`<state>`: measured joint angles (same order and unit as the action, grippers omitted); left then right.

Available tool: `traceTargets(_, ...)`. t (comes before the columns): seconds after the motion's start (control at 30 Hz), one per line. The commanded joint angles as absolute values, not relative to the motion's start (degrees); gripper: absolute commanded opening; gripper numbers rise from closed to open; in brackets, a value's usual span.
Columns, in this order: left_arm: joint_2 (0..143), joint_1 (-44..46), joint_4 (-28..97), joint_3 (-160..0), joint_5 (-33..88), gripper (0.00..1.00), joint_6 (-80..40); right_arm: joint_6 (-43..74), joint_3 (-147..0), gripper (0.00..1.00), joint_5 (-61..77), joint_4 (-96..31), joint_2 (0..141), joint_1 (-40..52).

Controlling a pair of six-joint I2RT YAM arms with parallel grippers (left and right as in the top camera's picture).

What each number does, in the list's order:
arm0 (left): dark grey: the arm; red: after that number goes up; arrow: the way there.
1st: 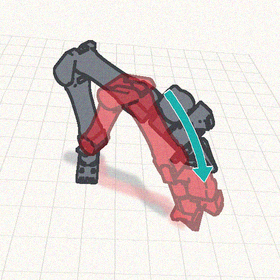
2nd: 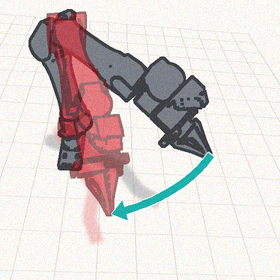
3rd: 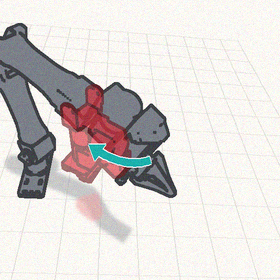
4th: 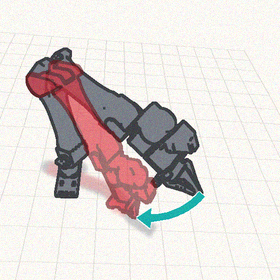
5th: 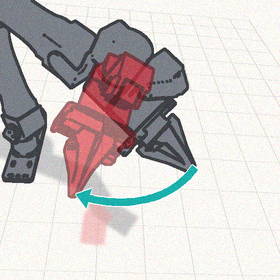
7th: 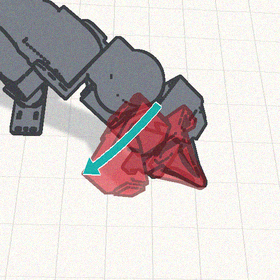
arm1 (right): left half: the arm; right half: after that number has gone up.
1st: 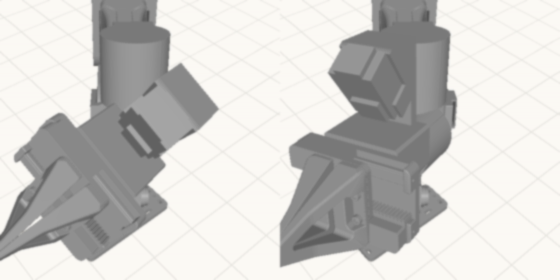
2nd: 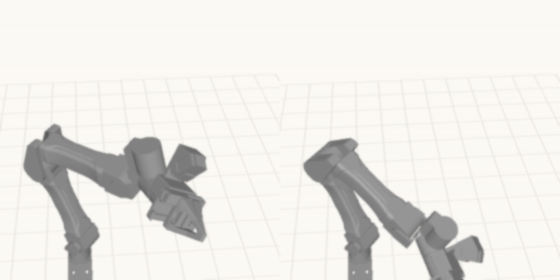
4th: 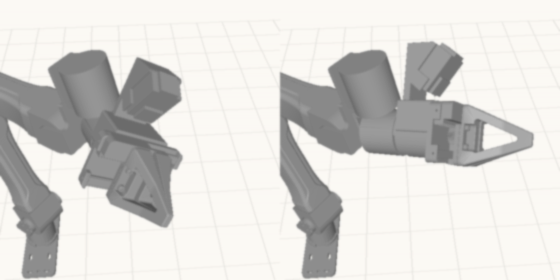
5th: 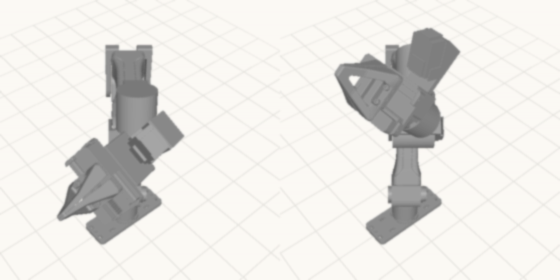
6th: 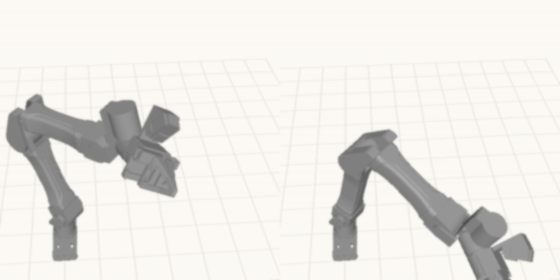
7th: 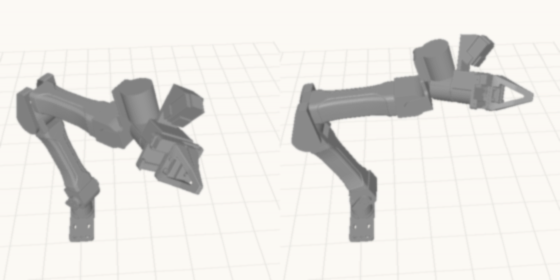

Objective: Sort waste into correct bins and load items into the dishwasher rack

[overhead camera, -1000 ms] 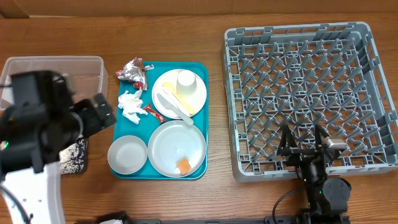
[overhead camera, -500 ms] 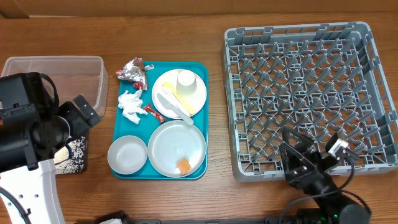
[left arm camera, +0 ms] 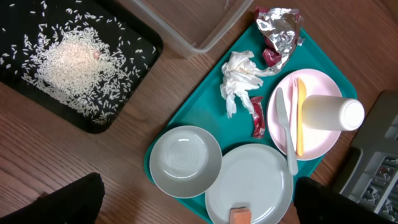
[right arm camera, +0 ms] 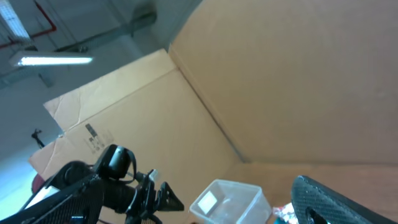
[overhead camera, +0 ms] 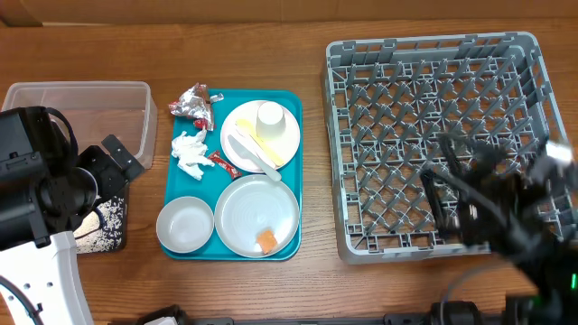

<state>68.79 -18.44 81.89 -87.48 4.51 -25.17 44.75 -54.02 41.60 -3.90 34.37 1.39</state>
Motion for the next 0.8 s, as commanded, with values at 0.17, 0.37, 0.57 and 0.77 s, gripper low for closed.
traceTargets(0.17, 68.99, -18.74, 81.91, -88.18, 3.60, 1.00, -25.76, 34.39, -63.02, 1.00, 38.83, -7.53, 55.75, 18.02)
traceTargets(0.37, 68.99, -18.74, 82.28, -88.18, -3.29, 1.00, -26.30, 26.94, -64.20, 1.00, 9.34, -10.85, 65.84, 40.88)
traceTargets(0.57, 68.99, -18.74, 82.35, -88.18, -13.26, 1.00, -31.57, 31.20, -64.20, 1.00, -4.71, -10.85, 74.78, 52.34)
traceTargets(0.77, 69.01, -18.74, 81.65, -88.18, -18.22, 1.00, -34.94, 33.23, -64.20, 1.00, -0.40, -9.34, 86.54, 56.38)
